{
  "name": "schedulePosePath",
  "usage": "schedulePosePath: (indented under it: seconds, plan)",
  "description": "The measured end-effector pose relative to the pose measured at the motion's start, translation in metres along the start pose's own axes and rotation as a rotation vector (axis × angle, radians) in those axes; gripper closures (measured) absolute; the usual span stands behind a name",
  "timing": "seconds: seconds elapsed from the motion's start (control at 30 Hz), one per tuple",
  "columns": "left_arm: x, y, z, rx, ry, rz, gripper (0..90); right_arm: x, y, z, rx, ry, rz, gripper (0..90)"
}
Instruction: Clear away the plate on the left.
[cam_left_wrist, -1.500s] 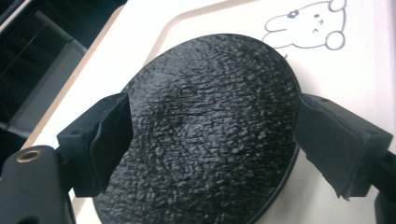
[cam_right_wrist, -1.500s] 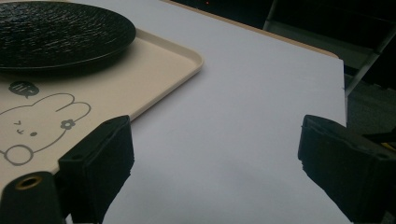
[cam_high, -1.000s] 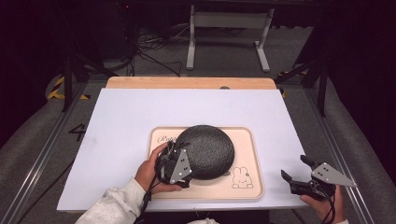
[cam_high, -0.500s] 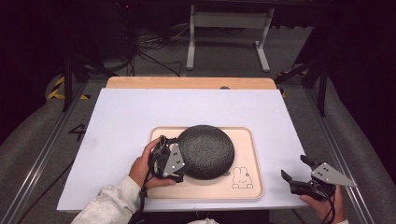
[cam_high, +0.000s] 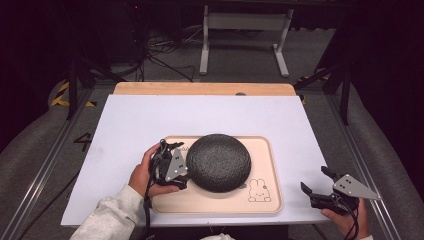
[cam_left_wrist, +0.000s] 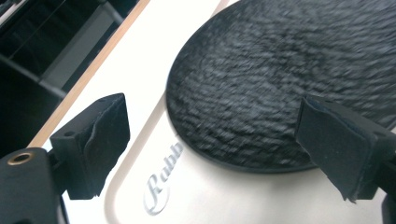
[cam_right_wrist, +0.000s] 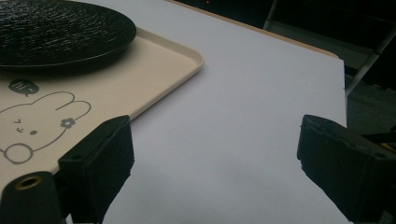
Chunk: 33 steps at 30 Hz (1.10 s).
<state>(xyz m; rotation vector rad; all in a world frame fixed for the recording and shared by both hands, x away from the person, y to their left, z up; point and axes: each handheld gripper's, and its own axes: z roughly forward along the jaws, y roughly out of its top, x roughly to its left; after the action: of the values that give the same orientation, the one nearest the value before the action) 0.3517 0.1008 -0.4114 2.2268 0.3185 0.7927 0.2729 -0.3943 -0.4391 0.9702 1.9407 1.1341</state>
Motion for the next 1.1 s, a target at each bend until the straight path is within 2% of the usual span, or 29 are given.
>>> schedulePosePath:
  seconds: [0.3, 0.6, 1.1]
  plan:
    - [0.014, -0.018, -0.007, 0.025, 0.006, -0.049, 11.0, 0.000, 0.000, 0.000, 0.003, -0.002, -0.002, 11.6]
    - [0.024, -0.040, -0.017, 0.062, 0.033, -0.091, 11.0, 0.001, 0.000, 0.001, 0.006, -0.001, -0.013, 11.7]
    - [0.035, -0.081, -0.039, 0.118, 0.061, -0.178, 10.9, 0.003, 0.000, 0.003, 0.016, 0.008, -0.020, 11.7]
